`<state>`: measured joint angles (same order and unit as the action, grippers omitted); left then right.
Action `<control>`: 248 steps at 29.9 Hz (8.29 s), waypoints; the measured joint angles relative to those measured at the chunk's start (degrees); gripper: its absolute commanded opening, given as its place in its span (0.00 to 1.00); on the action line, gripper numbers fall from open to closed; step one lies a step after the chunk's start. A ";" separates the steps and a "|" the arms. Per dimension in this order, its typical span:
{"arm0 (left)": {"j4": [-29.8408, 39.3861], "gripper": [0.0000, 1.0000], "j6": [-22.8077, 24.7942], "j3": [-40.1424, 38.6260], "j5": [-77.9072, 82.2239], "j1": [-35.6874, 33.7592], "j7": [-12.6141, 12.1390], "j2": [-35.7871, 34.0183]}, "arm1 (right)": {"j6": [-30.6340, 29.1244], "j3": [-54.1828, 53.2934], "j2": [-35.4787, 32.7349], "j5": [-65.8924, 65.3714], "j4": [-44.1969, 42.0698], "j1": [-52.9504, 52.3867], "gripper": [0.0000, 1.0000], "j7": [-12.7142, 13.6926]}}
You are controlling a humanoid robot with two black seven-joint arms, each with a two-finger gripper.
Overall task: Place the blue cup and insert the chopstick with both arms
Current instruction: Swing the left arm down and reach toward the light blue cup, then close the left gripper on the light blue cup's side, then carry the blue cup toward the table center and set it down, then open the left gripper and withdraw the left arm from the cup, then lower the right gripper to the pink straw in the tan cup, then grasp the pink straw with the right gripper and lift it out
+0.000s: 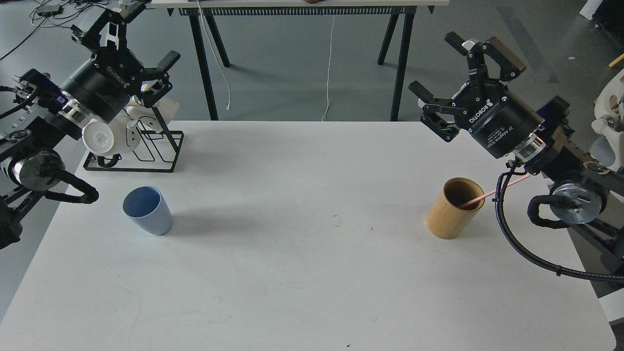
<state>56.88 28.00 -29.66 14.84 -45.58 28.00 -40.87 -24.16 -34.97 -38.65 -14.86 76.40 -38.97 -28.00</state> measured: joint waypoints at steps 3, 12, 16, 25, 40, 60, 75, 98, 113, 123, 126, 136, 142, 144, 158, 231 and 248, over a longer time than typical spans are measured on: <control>0.18 1.00 0.01 0.30 1.44 -1.20 0.00 -1.73 | -0.01 -0.55 -0.13 0.00 -0.02 0.35 0.93 0.00; 8.81 1.00 0.02 9.17 32.30 -2.23 0.00 -20.91 | -0.44 -1.16 -2.59 -0.23 -0.80 0.74 0.93 0.00; 10.16 1.00 -2.51 15.16 47.00 -2.32 0.00 -26.02 | -0.45 -1.21 -2.72 -0.26 -0.92 0.74 0.94 0.00; 0.78 0.99 -11.71 27.46 65.40 -1.78 0.00 -23.07 | -0.45 -1.17 -2.55 -0.26 -2.04 0.84 0.94 0.00; -8.48 0.95 -12.35 28.34 68.66 -0.06 0.00 -12.24 | -0.45 -1.26 -4.38 -0.18 -2.22 2.60 0.94 0.00; -9.60 0.31 -12.17 28.32 68.64 0.37 -0.01 -10.02 | -0.44 -1.32 -4.66 -0.17 -2.22 3.69 0.94 0.00; -10.62 0.00 -15.83 27.88 67.59 1.82 -0.01 -9.15 | -0.44 -1.25 -4.68 -0.17 -2.84 4.26 0.94 0.00; -8.51 0.00 -11.17 46.60 54.47 -25.13 -0.01 15.70 | 0.00 -11.93 -3.71 2.23 -14.08 4.35 0.93 0.00; -20.57 0.00 -16.39 61.70 55.21 -25.61 0.00 31.53 | 0.08 -12.00 -3.63 6.29 -14.11 5.64 0.93 0.00; -19.70 0.10 -16.94 61.41 55.38 -25.71 0.00 31.43 | 1.33 -11.44 -2.59 6.43 -13.41 5.66 0.93 0.00; -19.62 0.15 -16.86 61.16 55.39 -25.80 0.00 31.32 | 1.40 -11.44 -2.57 6.42 -13.39 5.67 0.93 0.00; -15.79 0.43 -16.16 60.76 55.23 -26.42 0.00 30.21 | 1.31 -11.44 -2.57 6.33 -13.54 5.75 0.93 0.00; -15.81 0.79 -15.96 58.15 54.00 -26.51 0.00 29.71 | 1.11 -11.33 -2.57 6.31 -13.24 6.06 0.93 0.00; -16.44 0.84 -14.56 55.74 53.66 -26.41 0.00 28.85 | 1.08 -11.26 -2.75 6.05 -12.94 6.15 0.94 0.00; -20.79 0.94 -1.35 18.88 24.76 -12.11 -0.01 17.24 | 23.15 -11.13 -14.78 -25.95 -3.80 6.73 0.94 0.00; -18.91 0.97 0.00 -10.77 4.86 1.24 0.00 18.83 | 52.16 0.18 -3.81 -57.98 -8.75 28.12 0.02 -0.01; -18.86 0.97 0.01 -10.80 4.85 2.49 0.00 18.90 | 52.16 -3.81 -13.31 -56.81 3.07 25.36 0.00 0.00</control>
<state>38.02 28.00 -40.46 19.68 -43.09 28.00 -21.98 28.00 -38.78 -51.97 -71.67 79.47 -13.61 -28.00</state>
